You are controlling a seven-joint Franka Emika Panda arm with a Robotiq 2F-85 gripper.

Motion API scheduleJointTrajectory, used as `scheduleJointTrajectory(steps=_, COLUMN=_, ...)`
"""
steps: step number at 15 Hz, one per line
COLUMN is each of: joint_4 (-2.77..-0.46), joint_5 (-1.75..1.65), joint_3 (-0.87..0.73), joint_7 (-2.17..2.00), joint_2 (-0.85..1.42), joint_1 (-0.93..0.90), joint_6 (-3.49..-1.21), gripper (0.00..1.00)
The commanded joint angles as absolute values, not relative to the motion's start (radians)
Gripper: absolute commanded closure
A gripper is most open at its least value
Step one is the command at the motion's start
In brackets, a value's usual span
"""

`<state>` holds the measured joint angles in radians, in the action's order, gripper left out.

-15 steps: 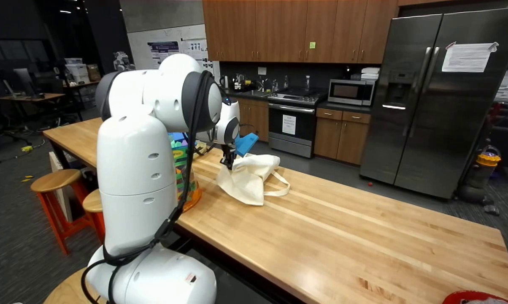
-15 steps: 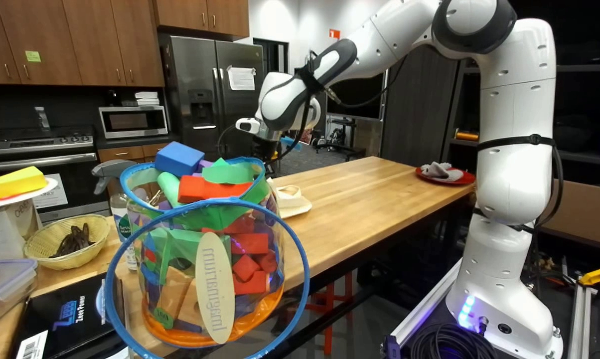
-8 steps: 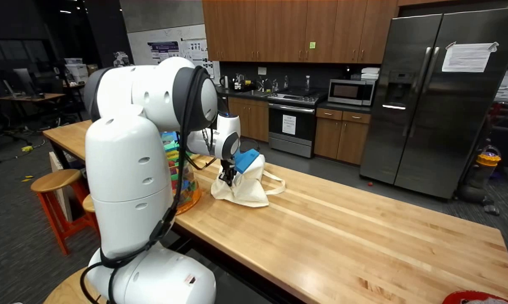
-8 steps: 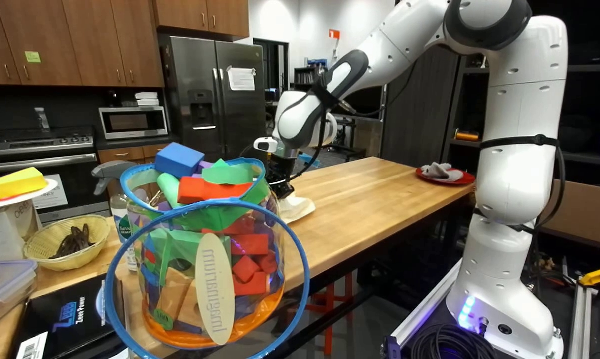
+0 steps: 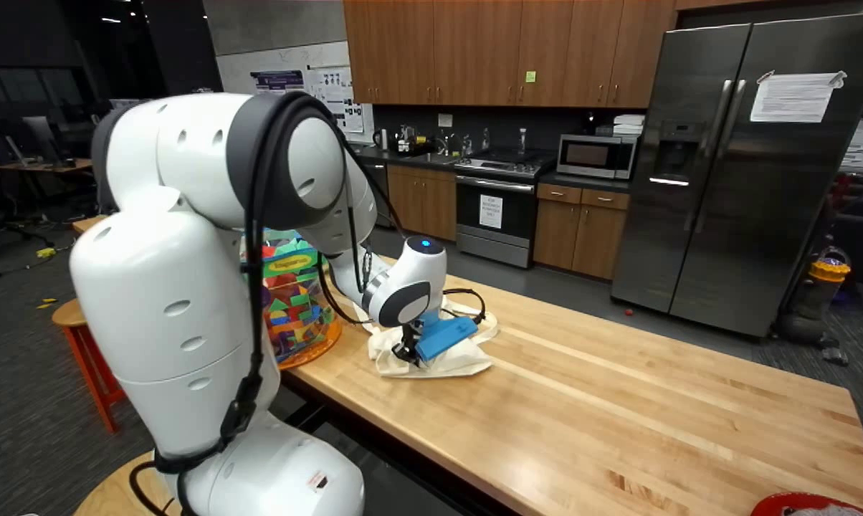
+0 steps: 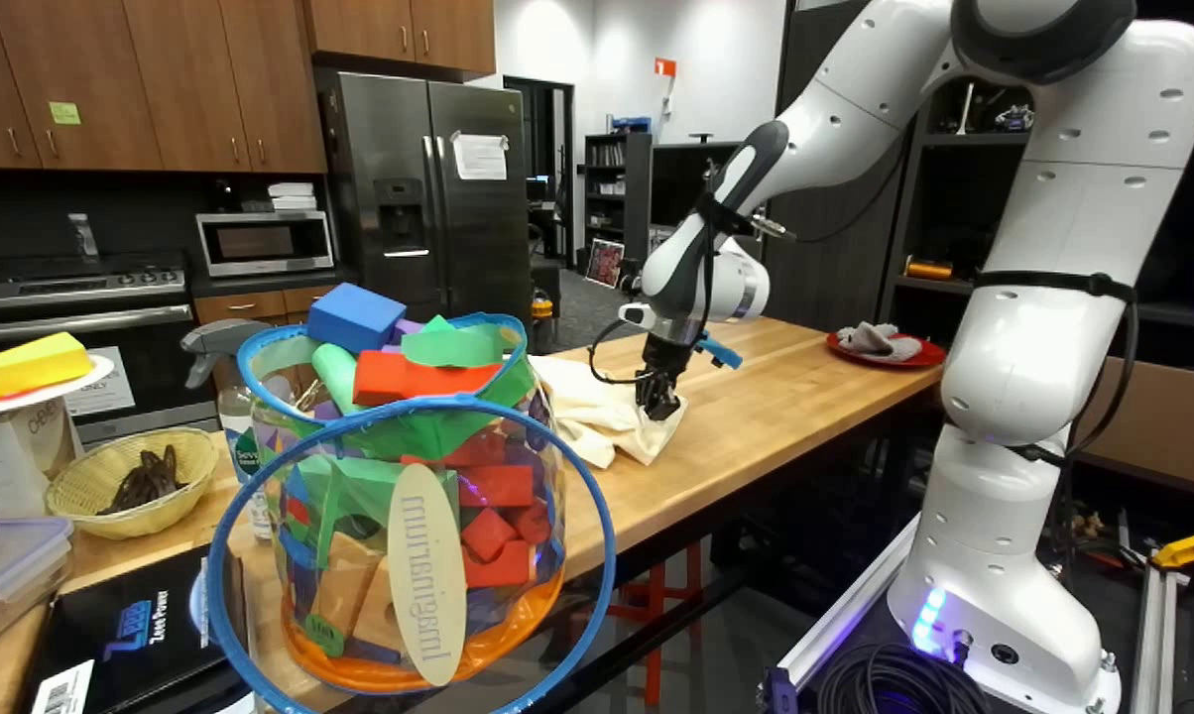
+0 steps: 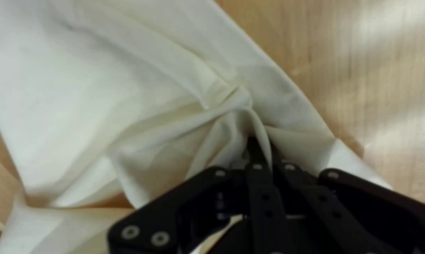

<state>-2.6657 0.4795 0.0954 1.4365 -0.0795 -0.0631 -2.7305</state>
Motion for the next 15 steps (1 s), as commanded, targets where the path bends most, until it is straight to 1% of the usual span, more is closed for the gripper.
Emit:
scheduleJointTrajectory(steps=1, joint_4=-2.841, joint_5=0.600, joint_3=-0.029, joint_7=1.507, joint_2=-0.211, joint_1=-0.052, joint_6=-2.788, gripper=0.99)
scheduleJointTrajectory(steps=2, joint_4=-2.873, joint_5=0.623, joint_3=-0.039, joint_7=1.537, joint_2=-0.240, joint_1=-0.014, joint_6=-2.801, gripper=0.99)
scheduleJointTrajectory(steps=3, joint_4=-2.780, joint_5=0.620, joint_3=-0.064, joint_7=1.571, joint_2=-0.159, joint_1=0.033, joint_6=-2.791, gripper=0.99)
scheduleJointTrajectory(steps=10, joint_4=-2.784, joint_5=0.646, joint_3=-0.280, joint_7=1.812, joint_2=-0.186, joint_1=0.259, joint_6=-2.779, gripper=0.99)
scheduleJointTrajectory(steps=13, joint_4=-2.782, joint_5=0.634, joint_3=-0.340, joint_7=1.846, joint_2=-0.174, joint_1=0.336, joint_6=-2.784, gripper=0.99)
scheduleJointTrajectory(steps=15, joint_4=-2.782, joint_5=0.623, joint_3=-0.353, joint_7=1.836, joint_2=-0.171, joint_1=0.367, joint_6=-2.784, gripper=0.99)
